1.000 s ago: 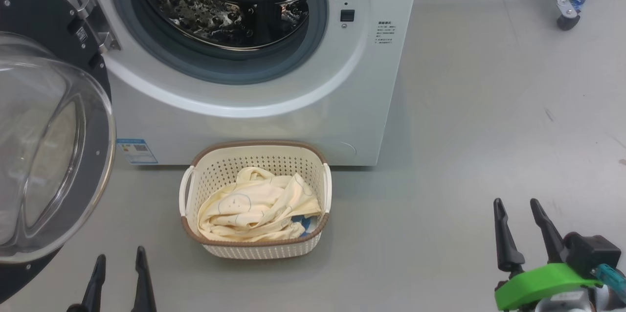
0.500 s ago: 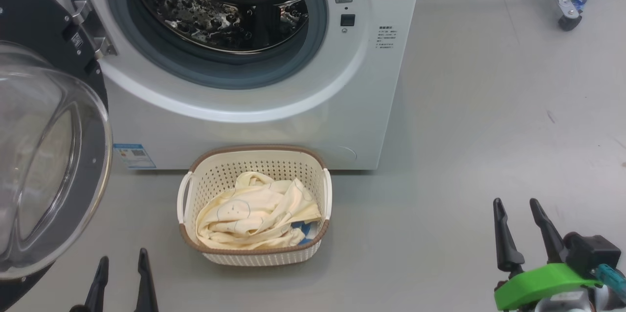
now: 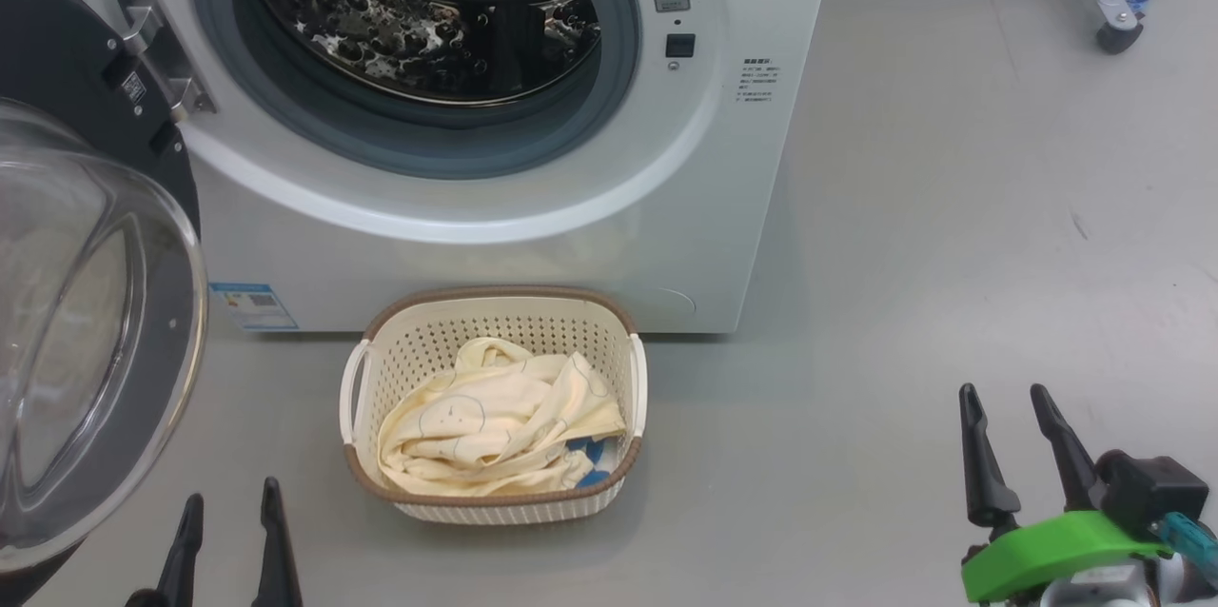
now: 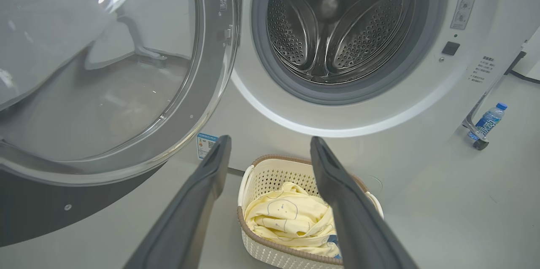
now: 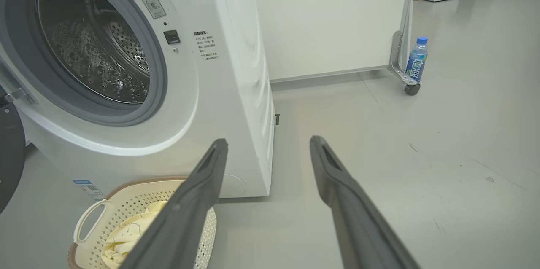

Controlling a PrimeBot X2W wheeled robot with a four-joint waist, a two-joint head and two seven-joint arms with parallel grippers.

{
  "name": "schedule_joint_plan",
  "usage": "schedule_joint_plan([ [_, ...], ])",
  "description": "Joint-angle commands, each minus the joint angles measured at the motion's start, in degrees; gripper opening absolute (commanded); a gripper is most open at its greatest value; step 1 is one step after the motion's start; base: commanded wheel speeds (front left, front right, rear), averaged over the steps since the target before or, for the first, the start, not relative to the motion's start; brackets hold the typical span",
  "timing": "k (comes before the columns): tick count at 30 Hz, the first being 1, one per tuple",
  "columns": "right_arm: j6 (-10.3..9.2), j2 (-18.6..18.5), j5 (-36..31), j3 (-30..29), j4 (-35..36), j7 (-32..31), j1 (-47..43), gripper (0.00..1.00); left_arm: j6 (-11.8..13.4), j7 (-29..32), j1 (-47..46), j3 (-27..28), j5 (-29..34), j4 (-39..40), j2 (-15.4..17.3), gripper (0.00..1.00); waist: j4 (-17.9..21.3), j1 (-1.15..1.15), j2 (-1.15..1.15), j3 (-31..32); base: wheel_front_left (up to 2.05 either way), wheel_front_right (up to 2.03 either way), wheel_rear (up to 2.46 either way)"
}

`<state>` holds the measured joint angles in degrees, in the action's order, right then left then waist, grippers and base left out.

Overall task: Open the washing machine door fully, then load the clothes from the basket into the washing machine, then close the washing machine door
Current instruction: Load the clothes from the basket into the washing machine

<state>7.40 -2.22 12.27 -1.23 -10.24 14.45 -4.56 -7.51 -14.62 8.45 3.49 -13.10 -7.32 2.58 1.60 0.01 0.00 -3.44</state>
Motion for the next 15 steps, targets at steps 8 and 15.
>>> schedule_joint_plan([
  [8, 0.09, -0.7, 0.1, 1.4, 1.7, 0.5, 1.9, 1.00, 0.0, -0.4, -2.2, 1.7, 0.4, 1.7, 0.4, 1.00, -0.2, -0.01, 0.00, -0.3, 0.00, 0.00, 0.00],
  [15, 0.09, -0.7, 0.4, 1.7, 1.7, 0.5, 2.2, 1.00, 0.0, -0.4, -2.2, 1.4, 0.1, 2.0, 0.4, 1.00, 0.0, -0.01, 0.00, -0.6, 0.00, 0.00, 0.00],
])
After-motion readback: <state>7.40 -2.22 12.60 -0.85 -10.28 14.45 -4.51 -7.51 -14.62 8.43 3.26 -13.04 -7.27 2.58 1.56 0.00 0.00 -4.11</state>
